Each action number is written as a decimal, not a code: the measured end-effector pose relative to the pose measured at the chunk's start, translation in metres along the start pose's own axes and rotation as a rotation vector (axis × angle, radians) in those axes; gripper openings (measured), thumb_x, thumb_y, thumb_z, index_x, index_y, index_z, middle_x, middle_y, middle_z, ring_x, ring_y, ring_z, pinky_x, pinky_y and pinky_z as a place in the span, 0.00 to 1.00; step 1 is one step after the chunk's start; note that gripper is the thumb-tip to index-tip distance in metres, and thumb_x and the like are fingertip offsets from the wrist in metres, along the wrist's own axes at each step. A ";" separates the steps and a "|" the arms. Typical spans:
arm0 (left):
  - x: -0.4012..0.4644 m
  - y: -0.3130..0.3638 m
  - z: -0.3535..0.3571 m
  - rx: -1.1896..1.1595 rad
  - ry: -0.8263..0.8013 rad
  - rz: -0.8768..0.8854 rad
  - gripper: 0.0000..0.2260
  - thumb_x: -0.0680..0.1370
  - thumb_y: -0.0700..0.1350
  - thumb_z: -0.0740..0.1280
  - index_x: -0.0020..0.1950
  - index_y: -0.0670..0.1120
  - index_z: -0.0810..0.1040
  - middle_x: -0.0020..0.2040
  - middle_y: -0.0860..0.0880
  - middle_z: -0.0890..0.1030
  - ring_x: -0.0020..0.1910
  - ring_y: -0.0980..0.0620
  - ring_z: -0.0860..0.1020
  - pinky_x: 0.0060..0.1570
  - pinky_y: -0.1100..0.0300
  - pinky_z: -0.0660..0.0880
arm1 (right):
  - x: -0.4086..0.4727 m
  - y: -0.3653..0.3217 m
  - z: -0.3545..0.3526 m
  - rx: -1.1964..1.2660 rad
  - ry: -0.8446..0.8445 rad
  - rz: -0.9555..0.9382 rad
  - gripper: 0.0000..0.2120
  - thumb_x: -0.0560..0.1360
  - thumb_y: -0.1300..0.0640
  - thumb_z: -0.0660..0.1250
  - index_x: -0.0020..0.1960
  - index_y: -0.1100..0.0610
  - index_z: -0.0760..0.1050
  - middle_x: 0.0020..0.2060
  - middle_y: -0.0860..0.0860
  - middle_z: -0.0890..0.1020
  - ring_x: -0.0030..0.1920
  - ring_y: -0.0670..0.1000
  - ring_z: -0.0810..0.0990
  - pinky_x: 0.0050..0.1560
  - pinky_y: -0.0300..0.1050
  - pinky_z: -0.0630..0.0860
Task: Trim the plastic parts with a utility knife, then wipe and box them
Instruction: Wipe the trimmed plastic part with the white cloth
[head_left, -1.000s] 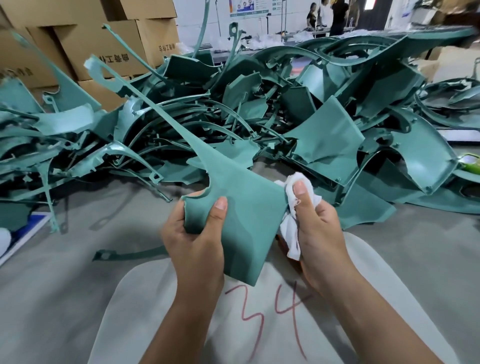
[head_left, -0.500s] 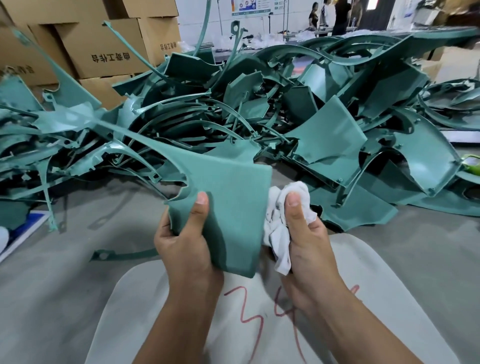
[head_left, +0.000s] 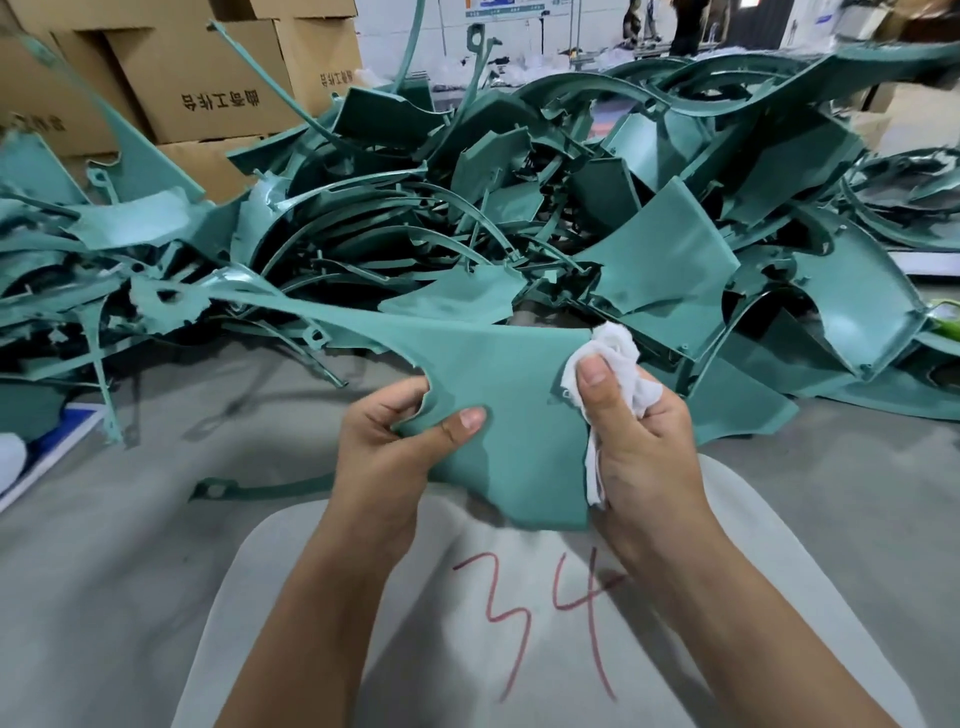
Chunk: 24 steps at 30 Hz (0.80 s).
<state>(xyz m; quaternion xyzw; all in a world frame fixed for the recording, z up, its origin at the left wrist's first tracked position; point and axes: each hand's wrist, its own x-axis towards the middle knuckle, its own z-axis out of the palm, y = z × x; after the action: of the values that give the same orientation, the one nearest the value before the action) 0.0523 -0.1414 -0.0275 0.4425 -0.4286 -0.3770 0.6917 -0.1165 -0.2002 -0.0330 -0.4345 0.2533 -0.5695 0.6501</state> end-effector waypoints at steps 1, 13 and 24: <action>0.000 -0.001 0.002 -0.014 0.043 0.020 0.12 0.69 0.37 0.77 0.53 0.44 0.88 0.53 0.41 0.87 0.49 0.44 0.86 0.48 0.52 0.82 | 0.000 0.001 0.002 0.010 -0.005 0.011 0.23 0.76 0.46 0.73 0.58 0.65 0.82 0.56 0.67 0.85 0.56 0.68 0.84 0.60 0.78 0.76; 0.003 0.003 0.010 -0.230 0.446 0.033 0.07 0.68 0.37 0.76 0.43 0.47 0.88 0.50 0.46 0.88 0.47 0.49 0.86 0.51 0.53 0.83 | -0.003 0.010 0.001 -0.132 -0.249 0.012 0.16 0.79 0.44 0.68 0.35 0.46 0.80 0.22 0.41 0.78 0.25 0.38 0.75 0.35 0.34 0.76; -0.002 0.008 0.024 -0.430 0.554 -0.011 0.08 0.77 0.36 0.72 0.54 0.46 0.83 0.57 0.47 0.86 0.57 0.48 0.85 0.59 0.49 0.81 | -0.012 0.014 0.010 -0.161 -0.096 -0.071 0.21 0.76 0.41 0.71 0.51 0.60 0.83 0.46 0.59 0.87 0.47 0.55 0.83 0.49 0.53 0.81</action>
<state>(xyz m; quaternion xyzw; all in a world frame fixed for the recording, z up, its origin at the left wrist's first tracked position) 0.0303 -0.1445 -0.0148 0.3746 -0.1332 -0.3280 0.8569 -0.1033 -0.1862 -0.0423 -0.5208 0.2514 -0.5488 0.6037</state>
